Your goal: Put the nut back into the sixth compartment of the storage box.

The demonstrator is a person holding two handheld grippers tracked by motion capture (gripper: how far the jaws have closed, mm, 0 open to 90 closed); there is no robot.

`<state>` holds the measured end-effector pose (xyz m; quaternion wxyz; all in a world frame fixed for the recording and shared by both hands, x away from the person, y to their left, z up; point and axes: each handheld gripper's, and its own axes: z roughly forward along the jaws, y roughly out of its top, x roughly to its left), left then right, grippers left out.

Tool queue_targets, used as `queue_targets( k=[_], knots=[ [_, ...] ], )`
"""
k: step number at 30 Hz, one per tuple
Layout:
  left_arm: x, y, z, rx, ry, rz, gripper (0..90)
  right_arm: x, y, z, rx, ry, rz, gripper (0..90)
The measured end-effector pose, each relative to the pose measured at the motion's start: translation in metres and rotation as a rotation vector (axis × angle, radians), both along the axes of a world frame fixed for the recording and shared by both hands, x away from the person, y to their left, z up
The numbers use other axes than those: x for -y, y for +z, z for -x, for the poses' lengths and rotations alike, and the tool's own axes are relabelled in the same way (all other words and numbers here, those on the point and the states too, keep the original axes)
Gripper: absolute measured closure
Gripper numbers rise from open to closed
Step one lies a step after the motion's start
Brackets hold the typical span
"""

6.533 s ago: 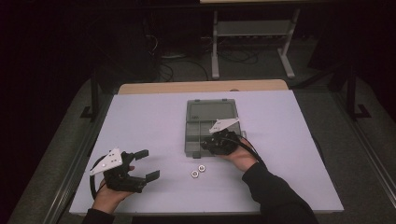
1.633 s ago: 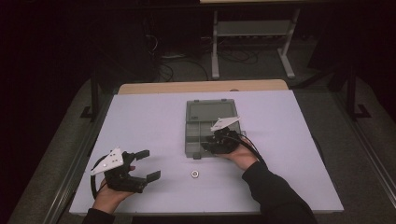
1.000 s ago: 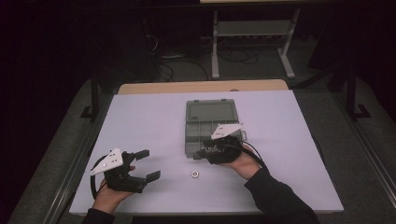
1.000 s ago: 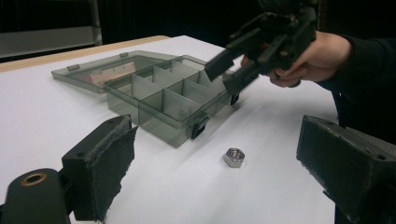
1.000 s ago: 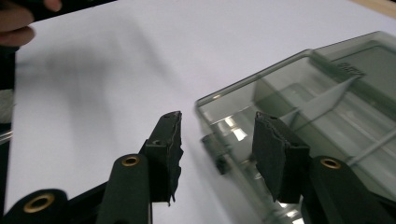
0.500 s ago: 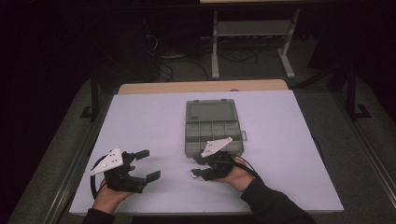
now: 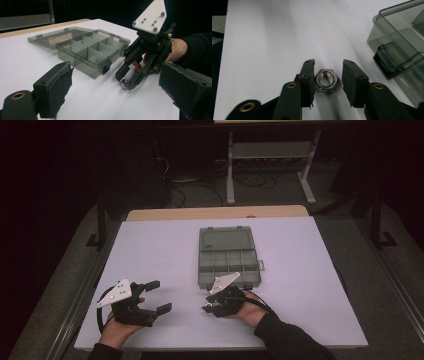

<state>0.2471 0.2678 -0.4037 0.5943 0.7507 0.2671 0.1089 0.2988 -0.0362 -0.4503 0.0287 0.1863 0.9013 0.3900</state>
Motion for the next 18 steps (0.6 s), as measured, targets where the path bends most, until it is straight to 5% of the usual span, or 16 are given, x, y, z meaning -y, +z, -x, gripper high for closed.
queue_targets(
  k=[18],
  knots=[
    [0.0001, 0.0001, 0.0000, 0.003, -0.001, -0.003, 10.6, 0.0019, 0.0042, 0.0011, 0.018, 0.019, -0.008, 67.5]
  ],
)
